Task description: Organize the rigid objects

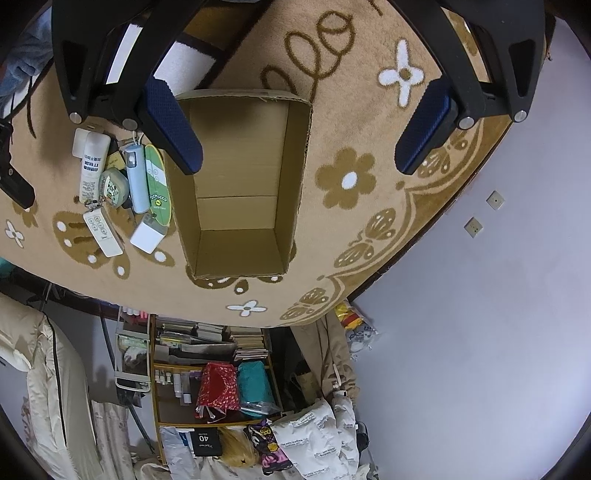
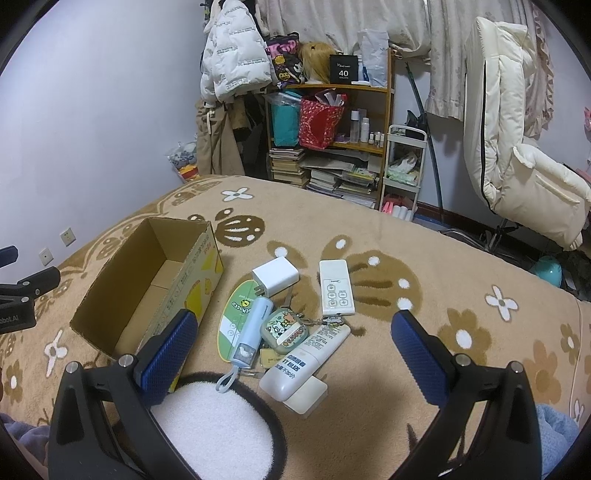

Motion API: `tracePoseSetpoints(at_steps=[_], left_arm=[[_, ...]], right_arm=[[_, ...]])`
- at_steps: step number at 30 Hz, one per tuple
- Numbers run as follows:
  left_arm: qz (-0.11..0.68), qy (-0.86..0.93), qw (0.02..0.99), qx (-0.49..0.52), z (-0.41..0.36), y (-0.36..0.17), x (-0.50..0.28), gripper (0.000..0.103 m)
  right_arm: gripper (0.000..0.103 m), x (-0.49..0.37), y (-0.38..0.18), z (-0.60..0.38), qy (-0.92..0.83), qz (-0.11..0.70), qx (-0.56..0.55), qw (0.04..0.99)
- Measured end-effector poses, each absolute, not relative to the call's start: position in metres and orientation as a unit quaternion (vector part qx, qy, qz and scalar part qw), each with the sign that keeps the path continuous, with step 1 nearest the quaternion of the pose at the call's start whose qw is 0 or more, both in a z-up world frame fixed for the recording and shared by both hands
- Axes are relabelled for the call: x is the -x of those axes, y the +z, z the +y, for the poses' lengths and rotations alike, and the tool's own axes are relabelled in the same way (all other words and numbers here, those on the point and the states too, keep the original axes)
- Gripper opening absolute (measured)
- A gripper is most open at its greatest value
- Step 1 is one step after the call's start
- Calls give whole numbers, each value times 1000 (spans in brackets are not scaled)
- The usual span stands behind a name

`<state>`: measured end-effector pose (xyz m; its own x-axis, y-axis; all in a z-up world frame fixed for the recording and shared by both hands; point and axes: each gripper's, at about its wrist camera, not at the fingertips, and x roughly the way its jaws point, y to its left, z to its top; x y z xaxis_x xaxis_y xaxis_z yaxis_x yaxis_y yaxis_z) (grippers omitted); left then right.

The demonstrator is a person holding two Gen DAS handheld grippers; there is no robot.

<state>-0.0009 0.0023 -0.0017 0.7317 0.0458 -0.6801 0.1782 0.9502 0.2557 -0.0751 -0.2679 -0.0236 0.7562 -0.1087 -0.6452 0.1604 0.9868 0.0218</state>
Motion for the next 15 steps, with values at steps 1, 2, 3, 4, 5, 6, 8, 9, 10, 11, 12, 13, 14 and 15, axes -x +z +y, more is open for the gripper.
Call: tracePoseSetpoints(at_steps=[1, 2, 3, 4, 5, 6, 8, 9, 10, 11, 12, 13, 14, 15], left_arm=[[365, -36, 918, -153, 2, -2, 1, 103], [367, -35, 917, -152, 2, -2, 1, 103], [368, -35, 917, -151, 3, -2, 1, 103], [369, -35, 917, -151, 4, -2, 2, 103], [369, -35, 916, -151, 4, -2, 2, 103], [369, -35, 917, -150, 5, -2, 2, 103], [371, -37, 916, -147, 5, -3, 0, 103], [372, -37, 916, -144, 6, -3, -2, 103], [375, -37, 915, -142, 7, -2, -5, 103], [377, -36, 915, -140, 8, -2, -9, 103], [379, -35, 914, -140, 9, -2, -13, 103], [382, -34, 913, -138, 10, -2, -18, 103], [386, -32, 912, -137, 11, -1, -23, 103], [390, -30, 910, -135, 12, -1, -28, 103]], right_arm=[[103, 75, -24, -268, -71, 342, -38, 936], [103, 75, -24, -268, -72, 342, -38, 936], [103, 75, -24, -268, -71, 342, -39, 936], [103, 75, -24, -268, -70, 342, -38, 936], [103, 75, -24, -268, -71, 342, -38, 936], [103, 75, -24, -269, -72, 341, -40, 936], [103, 75, -26, -271, -70, 343, -45, 936], [103, 74, -27, -272, -71, 343, -46, 935], [103, 73, -28, -274, -71, 344, -49, 935], [103, 71, -30, -278, -71, 346, -51, 934], [103, 69, -30, -280, -70, 348, -53, 933], [103, 67, -32, -282, -70, 349, -56, 933], [103, 65, -34, -284, -70, 352, -59, 932], [103, 59, -34, -286, -70, 356, -61, 930]])
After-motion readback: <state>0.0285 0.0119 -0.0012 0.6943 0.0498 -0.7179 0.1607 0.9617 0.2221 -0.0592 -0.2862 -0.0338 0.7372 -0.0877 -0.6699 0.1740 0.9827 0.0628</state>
